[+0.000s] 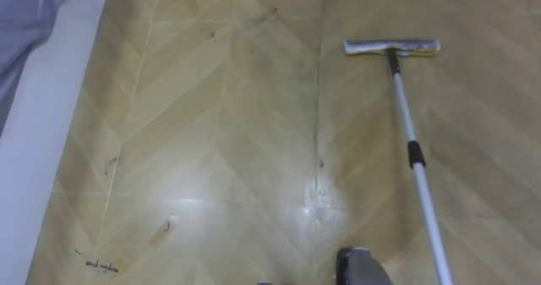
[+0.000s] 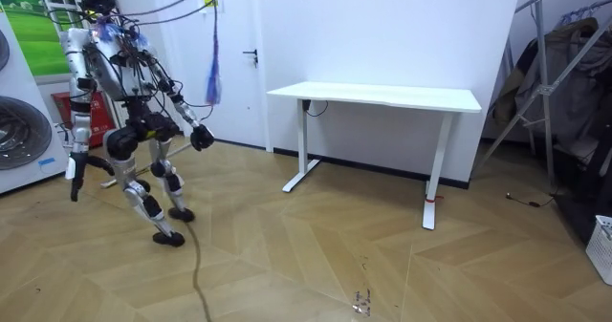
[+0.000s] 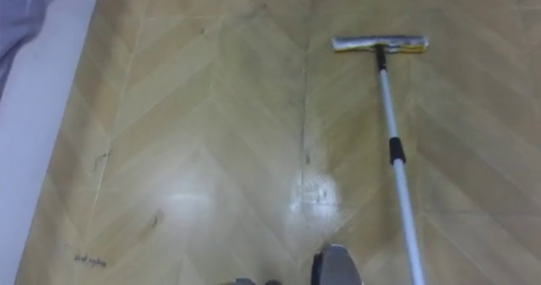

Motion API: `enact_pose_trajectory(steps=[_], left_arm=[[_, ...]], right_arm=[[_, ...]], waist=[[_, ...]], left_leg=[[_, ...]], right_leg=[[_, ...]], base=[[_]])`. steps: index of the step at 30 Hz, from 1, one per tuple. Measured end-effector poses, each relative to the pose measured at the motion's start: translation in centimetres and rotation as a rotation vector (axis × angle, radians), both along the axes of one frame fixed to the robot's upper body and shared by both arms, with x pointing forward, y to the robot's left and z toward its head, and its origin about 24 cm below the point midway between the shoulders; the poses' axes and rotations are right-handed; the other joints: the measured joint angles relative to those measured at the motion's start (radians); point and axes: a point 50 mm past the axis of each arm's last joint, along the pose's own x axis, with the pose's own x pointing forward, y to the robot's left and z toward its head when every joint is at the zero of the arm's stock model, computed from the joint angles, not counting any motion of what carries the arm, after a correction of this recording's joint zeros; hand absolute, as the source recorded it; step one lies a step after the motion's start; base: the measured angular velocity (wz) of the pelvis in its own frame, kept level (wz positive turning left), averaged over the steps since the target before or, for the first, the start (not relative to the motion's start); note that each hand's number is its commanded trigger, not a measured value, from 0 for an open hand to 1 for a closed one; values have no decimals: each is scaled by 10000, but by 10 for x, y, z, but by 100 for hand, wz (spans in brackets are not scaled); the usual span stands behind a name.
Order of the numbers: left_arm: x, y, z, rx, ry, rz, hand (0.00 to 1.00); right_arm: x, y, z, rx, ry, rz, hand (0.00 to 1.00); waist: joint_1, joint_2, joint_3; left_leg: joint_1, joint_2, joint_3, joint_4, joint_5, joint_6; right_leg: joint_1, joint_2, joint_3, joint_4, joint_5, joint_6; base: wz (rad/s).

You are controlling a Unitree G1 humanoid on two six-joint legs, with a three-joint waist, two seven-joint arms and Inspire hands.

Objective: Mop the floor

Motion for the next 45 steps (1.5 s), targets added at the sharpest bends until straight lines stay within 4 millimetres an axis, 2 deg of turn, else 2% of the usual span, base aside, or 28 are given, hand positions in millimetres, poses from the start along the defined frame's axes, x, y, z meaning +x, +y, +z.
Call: enact_pose_trajectory(steps=[2, 3, 5, 7, 8, 9, 10, 11, 12, 14, 15, 17, 18, 19, 20, 22, 23, 25, 27, 28, 29, 30, 33, 36, 41, 42, 43, 45], left_arm=[[-4, 4, 0, 82, 261, 123, 0], [-4, 5, 0, 71, 248, 220, 0], [-3, 12, 2, 142, 189, 338, 0], [2, 18, 5, 338, -58, 242, 0], [6, 22, 7, 436, -230, 177, 0], [8, 23, 9, 464, -304, 155, 0], [7, 26, 10, 517, -307, 138, 0], [2, 27, 9, 508, -192, 118, 0], [-2, 27, 9, 481, -105, 91, 0], [-14, 26, 7, 191, 308, -56, 0], [-14, 25, 6, 75, 343, -74, 0], [-4, 22, 7, -230, 115, -190, 0], [-1, 22, 7, -255, 36, -205, 0], [5, 19, 7, -346, -121, -253, 0], [7, 16, 6, -442, -171, -258, 0], [10, 12, 7, -527, -327, -272, 0], [11, 12, 7, -488, -422, -289, 0], [9, 11, 6, -440, -369, -223, 0], [5, 12, 5, -351, -249, -115, 0], [-2, 10, 3, -332, -54, -33, 0], [-9, 7, 1, -384, 104, 16, 0], [-19, 1, -2, -560, 398, 96, 0], [-32, -4, -5, -661, 987, 325, 0], [-29, -4, -5, -631, 989, 318, 0], [-11, 2, -2, -489, 476, 166, 0], [-11, 4, -1, -440, 449, 155, 0], [-11, 8, 0, -316, 473, 138, 0], [-14, 15, 1, -128, 550, 157, 0]], right_arm=[[22, -3, 2, -126, -194, 171, 100], [33, -6, 4, -216, -357, 246, 100], [90, -20, 19, -746, -1480, 878, 100], [139, -26, 36, -1098, -2756, 1322, 100], [169, -27, 49, -1252, -3676, 1564, 100], [180, -28, 55, -1287, -4047, 1601, 100], [196, -27, 62, -1273, -4652, 1690, 100], [208, -24, 68, -1188, -5122, 1785, 100], [209, -23, 68, -1118, -5237, 1785, 100], [191, -22, 57, -648, -4877, 1525, 100], [181, -24, 53, -653, -4638, 1451, 100], [126, -36, 35, -833, -3235, 1134, 100], [113, -38, 32, -859, -2870, 1056, 100], [90, -40, 27, -909, -2210, 912, 100], [69, -40, 23, -925, -1702, 821, 100], [44, -38, 18, -1035, -1145, 676, 100], [36, -32, 15, -1046, -968, 619, 100], [25, -20, 8, -881, -841, 395, 100], [16, -6, 2, -613, -712, 197, 100], [11, 1, -1, -539, -624, 114, 100], [8, 3, -2, -530, -549, 157, 100], [10, 4, -2, -551, -591, 244, 100], [18, 8, -3, -537, -596, 237, 100], [50, 2, 2, -783, -1011, 374, 100], [143, -9, 30, -1043, -3322, 633, 100], [152, -8, 32, -978, -3536, 653, 100], [156, -7, 34, -798, -3618, 608, 100], [144, -6, 29, -472, -3289, 522, 100]], waist=[[43, 25, 6], [54, -17, 26], [125, -181, 136], [380, -458, 247], [521, -657, 332], [568, -758, 358], [840, -916, 287], [1035, -987, 279], [1083, -1006, 277], [1098, -1077, 207], [1062, -1069, 184], [968, -1008, 147], [1001, -1003, 145], [1030, -867, 108], [918, -639, 19], [577, -181, -43], [395, -12, -6], [204, 160, -41], [159, 174, -44], [116, 89, 44], [124, 166, -22], [254, 305, -87], [284, 193, 20], [343, -58, 126], [639, -499, 286], [658, -572, 297], [712, -706, 248], [776, -891, 221]], left_leg=[[-84, 292, -12, 825, -104, -269], [-235, 354, 5, 1294, -36, -383], [-1178, 640, 60, 3544, 758, -924], [-1969, 785, 122, 4523, 1148, -1011], [-2665, 772, 118, 4326, 1132, -984], [-2989, 770, 150, 3984, 1131, -981], [-3414, 749, 345, 2756, 1166, -985], [-3554, 741, 378, 1202, 1300, -1002], [-3528, 750, 380, 556, 1454, -985], [-3063, 652, 443, -324, 2644, -467], [-2899, 597, 463, -322, 2734, -316], [-2479, 467, 771, 62, 2400, 190], [-2436, 390, 794, 199, 2224, 292], [-2328, 353, 862, 505, 1849, 396], [-2169, 280, 804, 677, 1549, 481], [-1874, 161, 610, 657, 1263, 562], [-1668, 74, 584, 446, 1235, 581], [-1370, 69, 587, 78, 1186, 530], [-1071, 78, 618, -87, 1058, 379], [-842, 116, 579, -73, 877, 237], [-750, 205, 550, -87, 804, 145], [-514, 383, 507, -173, 687, -32], [255, 622, 407, -570, 599, -278], [718, 775, 253, -660, 517, -480], [1250, 951, 16, -865, 657, -735], [1362, 958, -34, -1015, 724, -761], [1668, 981, -92, -1430, 928, -783], [2256, 1054, -207, -2117, 1247, -837]], right_leg=[[294, 127, -407, 255, -340, -415], [304, 154, -431, 413, -496, -473], [277, 379, -324, 1074, -1157, -460], [232, 607, -90, 1391, -1451, -596], [221, 691, -9, 1471, -1566, -686], [233, 718, 2, 1474, -1617, -708], [299, 786, 80, 1422, -1681, -807], [616, 901, 70, 1280, -1812, -830], [824, 931, 51, 1233, -1927, -808], [1869, 891, 2, 1028, -2492, -560], [2112, 854, -12, 960, -2607, -483], [2625, 598, 72, 1221, -2918, -267], [2551, 502, 82, 1578, -2888, -212], [2350, 359, 111, 2381, -2628, 219], [2138, 302, 129, 3121, -2117, 440], [1805, 257, 193, 3475, -1996, 540], [1309, 116, 228, 3404, -1996, 531], [597, -51, 337, 2415, -1912, 493], [240, -229, 515, 605, -1252, 417], [242, -226, 520, 109, -177, 537], [364, -131, 448, 1, -147, 429], [669, 153, 354, -344, -61, 276], [1402, 374, 203, -563, -215, 49], [1897, 462, 27, -580, -414, -111], [2526, 670, -179, -996, -284, -364], [2659, 685, -222, -1149, -227, -375], [2994, 761, -238, -1577, -89, -356], [3697, 913, -330, -2495, 248, -341]], base=[[0], [0], [-2], [-3], [4], [0], [-6], [-7], [0], [16], [42], [56], [24], [-4], [0], [14], [10], [-5], [-3], [0], [-31], [-41], [-10], [5], [7], [11], [18], [12]])
